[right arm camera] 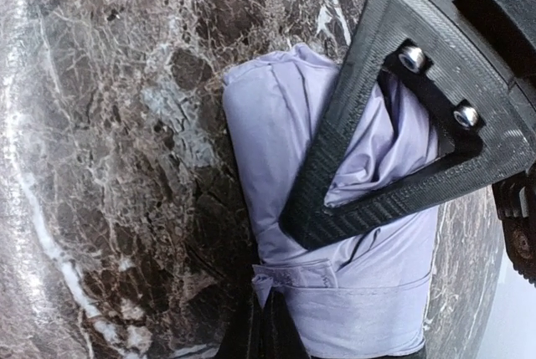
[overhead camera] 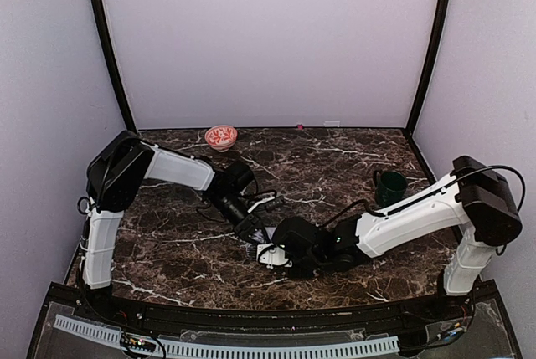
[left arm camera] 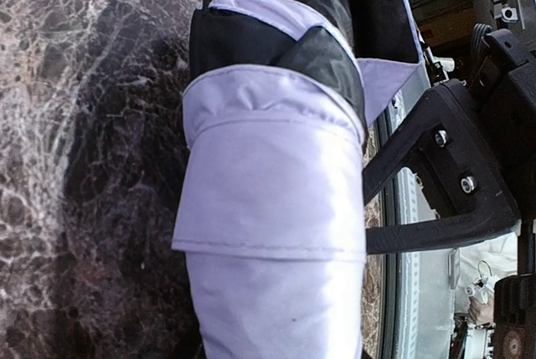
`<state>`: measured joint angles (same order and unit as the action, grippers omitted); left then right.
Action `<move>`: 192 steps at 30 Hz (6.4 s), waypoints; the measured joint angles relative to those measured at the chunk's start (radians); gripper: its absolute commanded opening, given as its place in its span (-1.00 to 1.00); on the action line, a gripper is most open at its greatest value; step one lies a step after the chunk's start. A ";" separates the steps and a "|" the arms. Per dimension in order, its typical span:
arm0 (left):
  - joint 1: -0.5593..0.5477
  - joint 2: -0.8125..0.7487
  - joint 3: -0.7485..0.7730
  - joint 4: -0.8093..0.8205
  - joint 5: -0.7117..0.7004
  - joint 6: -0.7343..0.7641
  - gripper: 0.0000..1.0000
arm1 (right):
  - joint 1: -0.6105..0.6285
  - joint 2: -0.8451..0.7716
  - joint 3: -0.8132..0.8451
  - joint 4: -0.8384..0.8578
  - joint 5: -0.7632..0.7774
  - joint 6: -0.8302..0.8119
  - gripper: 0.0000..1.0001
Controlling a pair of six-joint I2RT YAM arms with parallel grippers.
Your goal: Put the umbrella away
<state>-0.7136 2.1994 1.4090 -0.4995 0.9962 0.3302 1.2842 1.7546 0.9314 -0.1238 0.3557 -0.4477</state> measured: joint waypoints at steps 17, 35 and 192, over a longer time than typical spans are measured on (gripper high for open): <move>0.023 0.000 0.012 -0.018 -0.015 0.033 -1.00 | 0.011 0.005 -0.014 -0.041 -0.002 0.030 -0.32; -0.063 -0.144 0.008 -0.080 -0.382 0.184 -1.00 | -0.470 -0.299 0.097 -0.201 -0.563 0.282 0.05; -0.041 -1.198 -1.016 0.946 -1.175 -0.330 0.81 | -0.463 -0.298 0.495 0.450 -0.596 0.357 -0.82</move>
<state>-0.7544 1.0016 0.3931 0.4469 -0.1791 -0.0002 0.8211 1.4570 1.4265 0.3260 -0.2401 -0.0906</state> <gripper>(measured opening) 0.908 0.406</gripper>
